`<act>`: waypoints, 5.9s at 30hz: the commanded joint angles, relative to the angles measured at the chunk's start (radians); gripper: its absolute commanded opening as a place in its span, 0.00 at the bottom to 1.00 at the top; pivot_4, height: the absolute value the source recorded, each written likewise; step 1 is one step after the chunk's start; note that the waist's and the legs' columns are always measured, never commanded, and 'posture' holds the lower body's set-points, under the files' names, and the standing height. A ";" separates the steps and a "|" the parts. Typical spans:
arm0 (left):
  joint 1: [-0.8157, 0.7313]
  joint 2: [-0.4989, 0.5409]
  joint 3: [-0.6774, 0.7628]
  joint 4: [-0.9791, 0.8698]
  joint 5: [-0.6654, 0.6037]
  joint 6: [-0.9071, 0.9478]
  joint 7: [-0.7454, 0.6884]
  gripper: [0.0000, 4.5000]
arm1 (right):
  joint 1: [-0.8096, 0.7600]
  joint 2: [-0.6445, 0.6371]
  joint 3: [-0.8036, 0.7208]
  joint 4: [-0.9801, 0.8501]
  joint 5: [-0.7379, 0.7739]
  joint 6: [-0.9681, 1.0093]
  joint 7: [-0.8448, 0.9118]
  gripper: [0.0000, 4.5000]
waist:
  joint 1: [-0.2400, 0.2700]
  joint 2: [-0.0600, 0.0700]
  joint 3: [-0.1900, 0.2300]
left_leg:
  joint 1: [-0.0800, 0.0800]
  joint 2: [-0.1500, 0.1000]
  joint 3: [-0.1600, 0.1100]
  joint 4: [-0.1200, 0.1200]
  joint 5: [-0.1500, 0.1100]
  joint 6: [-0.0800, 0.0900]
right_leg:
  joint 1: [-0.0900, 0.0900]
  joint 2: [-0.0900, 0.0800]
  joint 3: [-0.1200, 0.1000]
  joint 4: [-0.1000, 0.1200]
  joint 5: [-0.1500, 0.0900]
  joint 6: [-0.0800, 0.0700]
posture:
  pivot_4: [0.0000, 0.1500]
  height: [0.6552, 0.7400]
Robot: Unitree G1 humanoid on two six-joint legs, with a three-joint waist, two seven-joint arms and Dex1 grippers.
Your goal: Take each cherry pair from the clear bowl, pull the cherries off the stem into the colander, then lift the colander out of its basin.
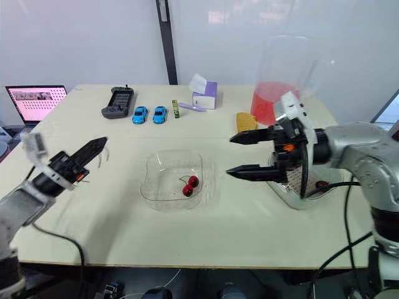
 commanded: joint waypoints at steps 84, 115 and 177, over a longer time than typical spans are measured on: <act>0.218 0.204 -0.154 -0.210 0.420 -0.298 -0.812 0.99 | -0.729 0.534 1.093 0.704 -0.713 0.042 -0.030 1.00 | -0.028 0.000 0.000 | -0.001 0.001 -0.001 -0.003 0.000 0.000 | -0.005 0.002 -0.002 0.003 -0.001 -0.003 | 1.00 1.00; 0.137 0.122 -0.244 -0.170 0.426 -0.326 -0.782 0.99 | -0.670 0.650 1.101 0.818 -0.989 -0.002 0.143 1.00 | -0.030 0.000 0.000 | -0.001 0.001 -0.002 -0.003 0.000 0.000 | -0.004 0.002 -0.003 0.004 -0.001 -0.003 | 1.00 1.00; -0.235 0.051 -0.143 0.069 -0.041 -0.113 -0.378 1.00 | -0.418 0.515 0.580 0.060 -0.891 -0.135 -0.089 0.22 | -0.028 -0.001 -0.001 | -0.001 0.000 -0.004 -0.001 0.001 -0.002 | -0.002 0.001 -0.005 0.005 -0.001 -0.003 | 1.00 1.00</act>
